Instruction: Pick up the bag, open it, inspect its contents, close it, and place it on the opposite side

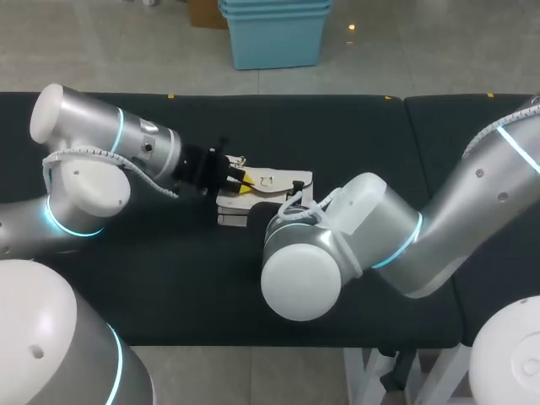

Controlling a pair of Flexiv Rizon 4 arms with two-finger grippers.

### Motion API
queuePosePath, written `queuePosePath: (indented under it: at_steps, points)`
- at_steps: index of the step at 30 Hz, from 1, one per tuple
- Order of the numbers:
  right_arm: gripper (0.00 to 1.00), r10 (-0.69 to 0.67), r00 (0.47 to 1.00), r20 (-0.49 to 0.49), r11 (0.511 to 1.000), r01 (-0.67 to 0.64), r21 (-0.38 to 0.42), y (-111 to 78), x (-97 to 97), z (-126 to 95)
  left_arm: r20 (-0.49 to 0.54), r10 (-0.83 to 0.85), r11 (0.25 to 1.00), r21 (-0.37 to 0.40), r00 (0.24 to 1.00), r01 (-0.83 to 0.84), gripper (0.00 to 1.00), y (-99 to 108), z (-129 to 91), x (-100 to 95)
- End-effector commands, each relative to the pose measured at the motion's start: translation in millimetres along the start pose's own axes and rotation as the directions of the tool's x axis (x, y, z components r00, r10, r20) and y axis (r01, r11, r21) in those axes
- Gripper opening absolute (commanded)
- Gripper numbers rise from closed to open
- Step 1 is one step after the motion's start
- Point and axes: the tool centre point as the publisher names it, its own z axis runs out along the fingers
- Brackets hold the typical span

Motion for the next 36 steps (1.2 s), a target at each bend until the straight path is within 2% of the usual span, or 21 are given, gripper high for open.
queuePosePath:
  at_steps: [1, 6, 11, 15, 19, 22, 29, 36]
  points:
    - [0.0, 0.001, 1.0, 0.012, 1.0, -0.001, -0.017, -6.6, 4.7, 0, 0.02, 0.044, 0.999, -0.002, 0.999, -0.044, 0.0, 7, 0, 5.5]
    - [0.0, 0.001, 1.0, 0.012, 1.0, -0.001, -0.017, -6.6, 4.7, 0, 0.031, 0.09, 0.995, 0.033, 0.995, -0.091, 0.0, 11, -2, 8.8]
    - [0.0, 0.001, 1.0, 0.012, 1.0, -0.001, -0.017, -6.6, 4.7, 0, 0.044, 0.131, 0.988, 0.077, 0.99, -0.134, 0.0, 3, 1, 11.6]
    - [0.0, 0.001, 1.0, 0.012, 1.0, -0.001, -0.017, -6.6, 4.7, 0, 0.054, 0.156, 0.984, 0.078, 0.986, -0.159, 0.0, 3, 1, 11.4]
    - [0.0, 0.001, 1.0, 0.012, 1.0, -0.001, -0.017, -6.6, 4.7, 0, 0.072, 0.152, 0.987, 0.043, 0.986, -0.155, 0.0, 10, -2, 9.4]
    - [0.0, 0.001, 1.0, 0.012, 1.0, -0.001, -0.017, -6.6, 4.7, 0, 0.075, 0.14, 0.988, 0.055, 0.987, -0.145, 0.0, 11, -3, 9.2]
    - [0.0, 0.001, 1.0, 0.012, 1.0, -0.001, -0.017, -6.6, 4.7, 0, 0.066, 0.196, 0.977, 0.07, 0.978, -0.201, 0.0, -7, 1, 14.5]
    - [0.0, 0.001, 1.0, 0.012, 1.0, -0.001, -0.017, -6.6, 4.7, 0, 0.08, 0.155, 0.986, 0.055, 0.985, -0.16, 0.0, 3, 0, 8.7]
